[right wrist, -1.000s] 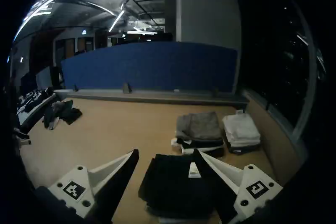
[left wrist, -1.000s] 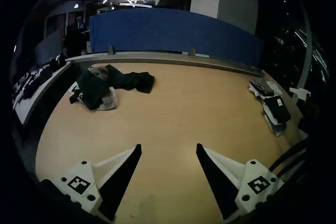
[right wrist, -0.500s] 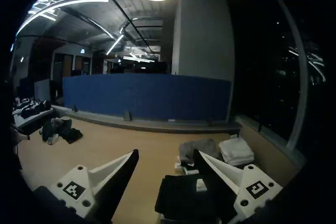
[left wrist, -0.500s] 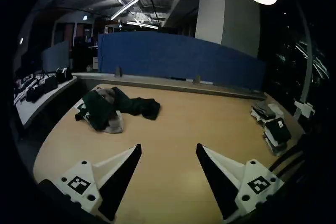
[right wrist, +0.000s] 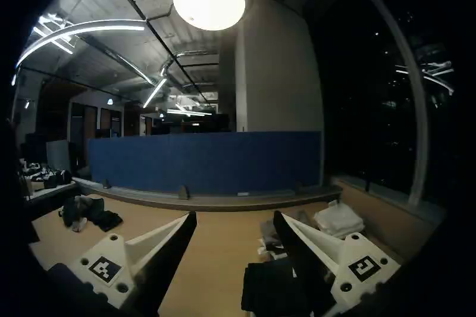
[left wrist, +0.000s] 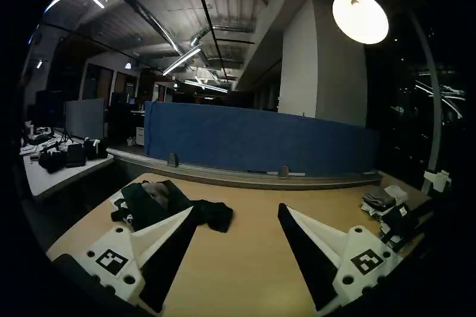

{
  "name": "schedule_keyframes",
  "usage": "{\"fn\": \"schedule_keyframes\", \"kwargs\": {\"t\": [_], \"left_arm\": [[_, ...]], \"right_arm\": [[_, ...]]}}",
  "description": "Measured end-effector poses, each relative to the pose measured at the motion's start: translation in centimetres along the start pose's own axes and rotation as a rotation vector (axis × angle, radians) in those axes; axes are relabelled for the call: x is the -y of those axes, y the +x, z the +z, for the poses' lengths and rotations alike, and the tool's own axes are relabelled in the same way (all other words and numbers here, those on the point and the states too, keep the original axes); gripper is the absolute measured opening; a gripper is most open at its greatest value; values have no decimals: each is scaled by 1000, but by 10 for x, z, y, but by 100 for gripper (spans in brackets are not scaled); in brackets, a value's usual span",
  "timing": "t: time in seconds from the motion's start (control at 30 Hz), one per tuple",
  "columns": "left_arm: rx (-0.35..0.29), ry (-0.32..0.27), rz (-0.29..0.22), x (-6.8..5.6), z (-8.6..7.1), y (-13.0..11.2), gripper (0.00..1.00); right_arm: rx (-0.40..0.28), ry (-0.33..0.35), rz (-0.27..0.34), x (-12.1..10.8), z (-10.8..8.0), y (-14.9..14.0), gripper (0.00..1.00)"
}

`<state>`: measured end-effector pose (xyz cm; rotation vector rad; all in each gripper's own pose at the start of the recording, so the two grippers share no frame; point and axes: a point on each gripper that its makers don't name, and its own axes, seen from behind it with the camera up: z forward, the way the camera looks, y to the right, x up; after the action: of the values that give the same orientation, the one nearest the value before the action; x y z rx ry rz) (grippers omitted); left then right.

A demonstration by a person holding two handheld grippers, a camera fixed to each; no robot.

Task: Fold towel

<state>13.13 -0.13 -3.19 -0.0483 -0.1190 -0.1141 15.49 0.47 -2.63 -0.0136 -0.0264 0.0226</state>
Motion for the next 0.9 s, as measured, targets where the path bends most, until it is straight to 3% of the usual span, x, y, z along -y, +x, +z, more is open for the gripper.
{"fn": "schedule_keyframes", "kwargs": {"t": [0.37,0.57,0.9], "left_arm": [[-1,0,34,-2,13,-28,97],[0,18,42,5,21,-47,97],[-51,18,44,7,25,-66,97]], "right_arm": [[22,-15,-62,11,-6,-14,100],[26,-21,-93,14,-9,-28,100],[59,-25,-87,8,-11,-46,100]]}}
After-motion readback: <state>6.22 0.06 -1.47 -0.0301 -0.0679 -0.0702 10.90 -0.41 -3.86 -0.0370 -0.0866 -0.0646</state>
